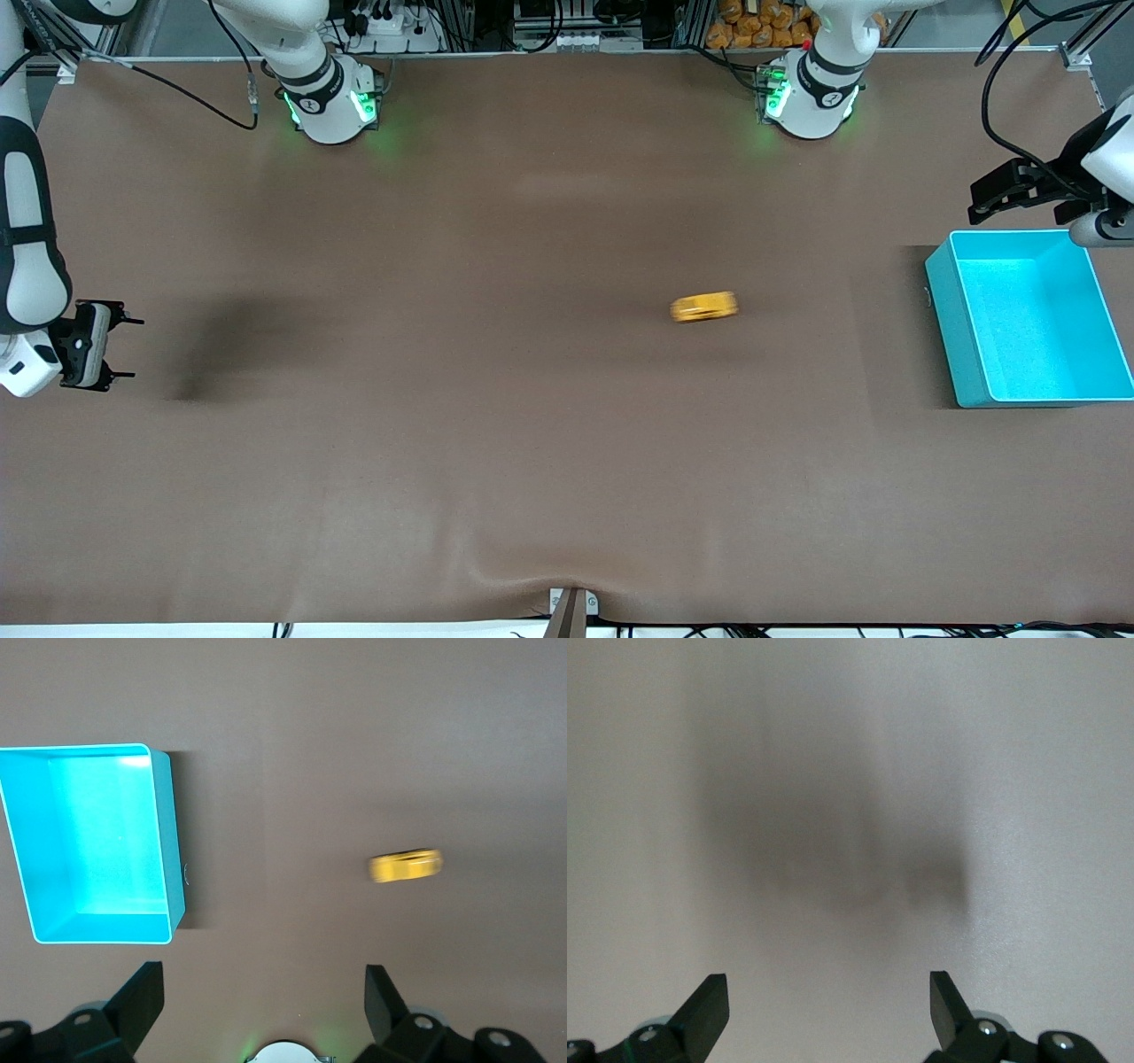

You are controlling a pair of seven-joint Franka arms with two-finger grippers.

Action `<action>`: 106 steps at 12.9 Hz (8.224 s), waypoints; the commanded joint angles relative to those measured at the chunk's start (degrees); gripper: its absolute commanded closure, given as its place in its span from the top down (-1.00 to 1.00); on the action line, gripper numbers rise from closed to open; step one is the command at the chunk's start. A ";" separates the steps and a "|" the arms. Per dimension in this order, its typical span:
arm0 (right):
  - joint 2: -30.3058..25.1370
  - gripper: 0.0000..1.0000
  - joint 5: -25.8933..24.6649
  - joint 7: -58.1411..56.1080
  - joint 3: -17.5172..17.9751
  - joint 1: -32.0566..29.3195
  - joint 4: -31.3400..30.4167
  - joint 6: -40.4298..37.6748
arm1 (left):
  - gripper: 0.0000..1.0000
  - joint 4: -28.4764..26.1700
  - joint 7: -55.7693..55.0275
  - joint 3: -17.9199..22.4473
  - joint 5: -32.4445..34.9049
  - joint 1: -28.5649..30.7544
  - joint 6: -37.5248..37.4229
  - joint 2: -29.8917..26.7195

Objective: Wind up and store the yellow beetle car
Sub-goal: 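Lower the left gripper toward the car stopped beside the teal box, then align the left gripper over the car and close on it, then lift the car into the teal box and open the left gripper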

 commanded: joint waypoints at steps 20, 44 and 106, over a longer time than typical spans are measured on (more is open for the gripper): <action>-5.47 1.00 6.30 38.92 0.99 9.18 15.62 -15.16 | 1.00 -28.78 -35.41 -0.39 3.51 2.73 24.56 1.11; -35.70 1.00 3.57 82.16 -3.93 25.54 -2.21 -18.86 | 1.00 -53.94 -65.51 6.46 10.46 9.93 59.13 10.08; -37.03 1.00 -3.98 114.63 -0.50 29.32 0.16 -22.29 | -1.00 -33.64 -6.47 15.60 12.84 14.42 47.42 13.32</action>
